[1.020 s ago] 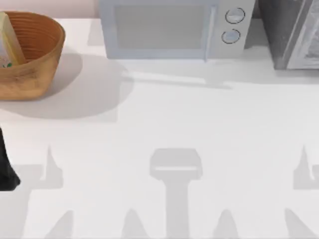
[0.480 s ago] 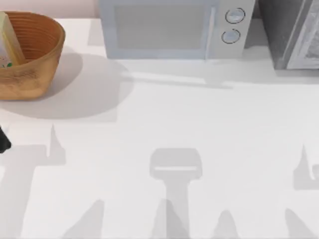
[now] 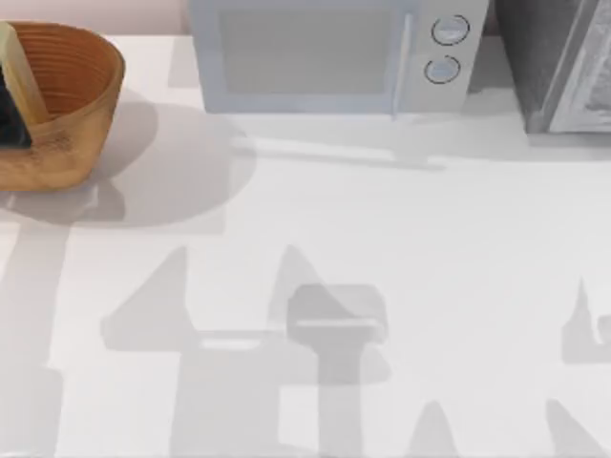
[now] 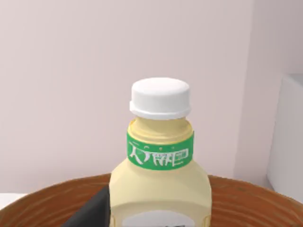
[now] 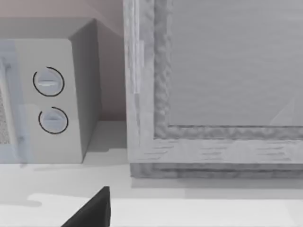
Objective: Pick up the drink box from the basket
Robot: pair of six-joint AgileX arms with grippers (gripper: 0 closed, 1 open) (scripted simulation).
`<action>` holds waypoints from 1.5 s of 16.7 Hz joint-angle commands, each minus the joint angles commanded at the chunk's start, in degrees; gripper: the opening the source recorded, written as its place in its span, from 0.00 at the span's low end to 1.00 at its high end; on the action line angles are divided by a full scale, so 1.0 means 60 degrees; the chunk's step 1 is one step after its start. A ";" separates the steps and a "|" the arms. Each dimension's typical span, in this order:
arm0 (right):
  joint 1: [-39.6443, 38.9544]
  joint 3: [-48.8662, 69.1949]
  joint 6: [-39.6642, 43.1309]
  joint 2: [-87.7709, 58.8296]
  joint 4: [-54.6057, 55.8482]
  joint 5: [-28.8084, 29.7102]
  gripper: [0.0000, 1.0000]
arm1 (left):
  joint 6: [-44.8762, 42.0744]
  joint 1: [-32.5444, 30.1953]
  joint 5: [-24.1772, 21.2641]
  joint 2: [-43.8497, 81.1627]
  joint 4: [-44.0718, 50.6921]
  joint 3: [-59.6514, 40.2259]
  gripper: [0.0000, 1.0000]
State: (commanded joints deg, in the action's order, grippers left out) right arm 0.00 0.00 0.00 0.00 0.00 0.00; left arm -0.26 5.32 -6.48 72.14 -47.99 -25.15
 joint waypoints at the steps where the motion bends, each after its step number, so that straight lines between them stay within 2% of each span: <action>1: 0.0000 0.0000 0.0000 0.0000 0.0000 0.0000 1.00 | -0.0008 0.0066 -0.0083 0.1034 -0.0606 -0.0319 1.00; 6: 0.0000 0.0000 0.0000 0.0000 0.0000 0.0000 1.00 | -0.0048 0.0328 -0.0428 0.5007 -0.3068 -0.1606 1.00; 10: 0.0000 0.0000 0.0000 0.0000 0.0000 0.0000 1.00 | -0.0061 0.0429 -0.0571 0.6406 -0.4040 -0.2108 1.00; 17: 0.0000 0.0000 0.0000 0.0000 0.0000 0.0000 1.00 | -0.0088 0.0389 -0.0537 0.6420 -0.4050 -0.2204 1.00; 25: 0.0000 0.0000 0.0000 0.0000 0.0000 0.0000 1.00 | -0.0053 0.0236 -0.0396 0.7528 -0.3304 -0.3976 1.00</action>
State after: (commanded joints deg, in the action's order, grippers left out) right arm 0.00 0.00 0.00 0.00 0.00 0.00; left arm -0.58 6.74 -8.85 117.30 -67.81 -49.01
